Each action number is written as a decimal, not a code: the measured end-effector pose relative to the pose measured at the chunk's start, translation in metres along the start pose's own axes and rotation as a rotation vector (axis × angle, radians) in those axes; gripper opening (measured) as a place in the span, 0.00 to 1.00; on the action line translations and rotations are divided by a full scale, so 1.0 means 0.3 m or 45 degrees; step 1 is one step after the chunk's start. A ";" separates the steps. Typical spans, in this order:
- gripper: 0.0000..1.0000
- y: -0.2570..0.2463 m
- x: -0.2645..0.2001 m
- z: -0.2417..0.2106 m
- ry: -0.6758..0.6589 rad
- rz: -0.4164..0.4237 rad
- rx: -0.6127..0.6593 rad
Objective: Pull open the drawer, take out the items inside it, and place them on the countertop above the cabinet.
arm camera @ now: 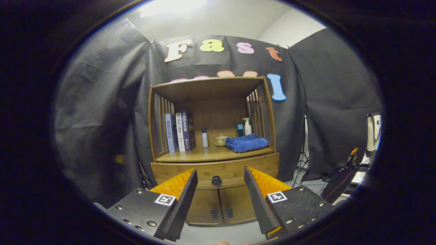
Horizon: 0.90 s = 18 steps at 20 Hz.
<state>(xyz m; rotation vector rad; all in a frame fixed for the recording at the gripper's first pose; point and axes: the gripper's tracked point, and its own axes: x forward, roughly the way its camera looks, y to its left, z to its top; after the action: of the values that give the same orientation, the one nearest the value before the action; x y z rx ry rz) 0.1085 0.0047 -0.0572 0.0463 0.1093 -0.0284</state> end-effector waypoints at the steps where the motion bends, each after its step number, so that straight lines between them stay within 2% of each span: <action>1: 0.78 0.008 0.057 -0.019 0.017 0.005 0.010; 9: 0.82 0.069 0.466 -0.318 0.269 0.083 0.023; 12: 0.83 0.086 0.567 -0.406 0.344 0.126 0.032; 15: 0.83 0.053 0.622 -0.465 0.394 0.100 0.014; 17: 0.70 0.045 0.649 -0.493 0.414 0.095 0.004; 18: 0.71 0.037 0.660 -0.501 0.420 0.092 0.001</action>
<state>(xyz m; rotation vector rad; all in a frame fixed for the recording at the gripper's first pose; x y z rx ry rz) 0.2892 0.0178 -0.2278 0.0554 0.4371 0.0519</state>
